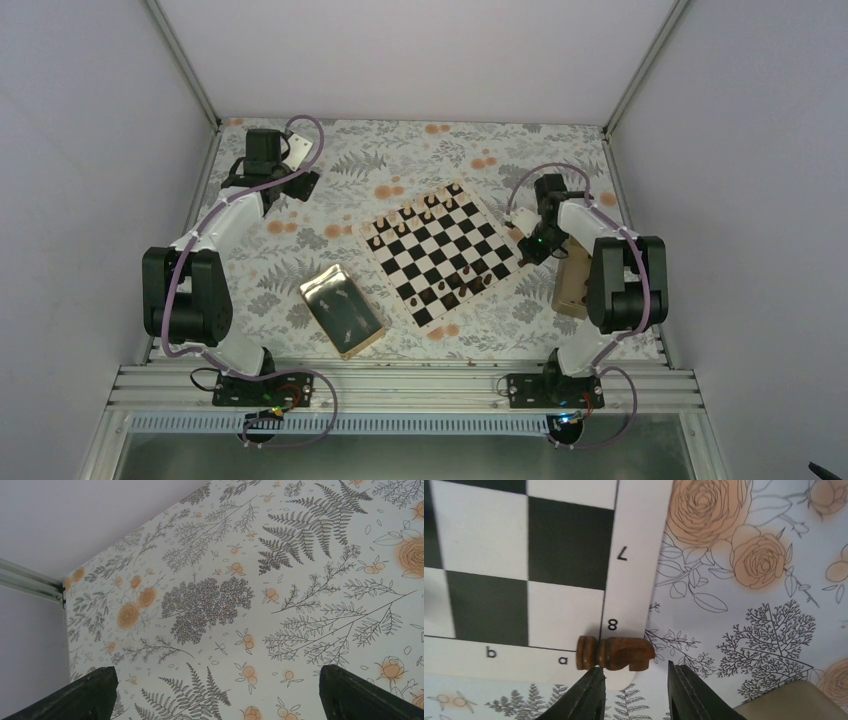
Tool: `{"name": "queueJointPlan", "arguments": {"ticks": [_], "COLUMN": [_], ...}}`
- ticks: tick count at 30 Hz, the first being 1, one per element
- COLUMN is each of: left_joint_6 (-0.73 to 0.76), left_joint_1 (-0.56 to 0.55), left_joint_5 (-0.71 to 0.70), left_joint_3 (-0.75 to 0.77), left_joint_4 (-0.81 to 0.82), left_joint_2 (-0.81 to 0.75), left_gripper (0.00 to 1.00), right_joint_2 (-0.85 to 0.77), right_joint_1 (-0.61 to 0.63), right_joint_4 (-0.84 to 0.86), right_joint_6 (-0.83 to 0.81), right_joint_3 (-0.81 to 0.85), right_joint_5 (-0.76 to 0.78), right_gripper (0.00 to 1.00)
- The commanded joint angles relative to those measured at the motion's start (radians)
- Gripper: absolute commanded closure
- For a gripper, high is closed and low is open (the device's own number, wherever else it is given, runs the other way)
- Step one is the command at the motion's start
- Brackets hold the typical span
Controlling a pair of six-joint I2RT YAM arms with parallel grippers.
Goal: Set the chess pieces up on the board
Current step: Pick up the chess piece at the center of the board.
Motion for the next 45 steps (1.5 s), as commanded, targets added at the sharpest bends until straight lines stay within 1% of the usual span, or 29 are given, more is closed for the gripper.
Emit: {"name": "queueJointPlan", "arguments": {"ticks": [1,7,13,18,28,34,36,39,45], "left_joint_6": [0.003,0.003,0.008,0.009,0.008,0.009,0.008,0.006,0.012], "left_joint_1": [-0.002,-0.002,-0.002,-0.003,-0.003,-0.004,-0.006,-0.010,-0.029], "left_joint_5": [0.015,0.016,0.011,0.009,0.022,0.019,0.020,0.025,0.033], "left_joint_3": [0.020,0.032,0.042,0.042,0.056,0.065,0.066,0.066,0.064], "left_joint_4": [0.013,0.008,0.000,-0.001,-0.013,-0.021,-0.022,-0.022,-0.015], "left_joint_2": [0.010,0.020,0.023,0.028,0.036,0.038,0.038,0.039,0.050], "left_gripper": [0.00,0.00,0.00,0.00,0.00,0.00,0.00,0.00,0.00], "right_joint_2": [0.034,0.064,0.097,0.130,0.119,0.070,0.036,-0.024,-0.110], "right_joint_1": [-0.031,-0.046,-0.059,-0.059,-0.064,-0.075,-0.080,-0.094,-0.101], "right_joint_4": [0.000,0.012,-0.027,-0.032,-0.048,-0.086,-0.114,-0.166,-0.297], "right_joint_6": [0.004,-0.013,-0.042,-0.038,-0.034,-0.041,-0.062,-0.123,-0.284], "right_joint_3": [0.031,0.046,0.092,0.089,0.080,0.080,0.069,0.054,0.048], "right_joint_5": [0.004,-0.026,-0.122,-0.100,-0.096,-0.091,-0.068,-0.030,0.030], "right_gripper": [0.64,0.63,0.62,0.60,0.55,0.55,0.53,0.49,0.46]}}
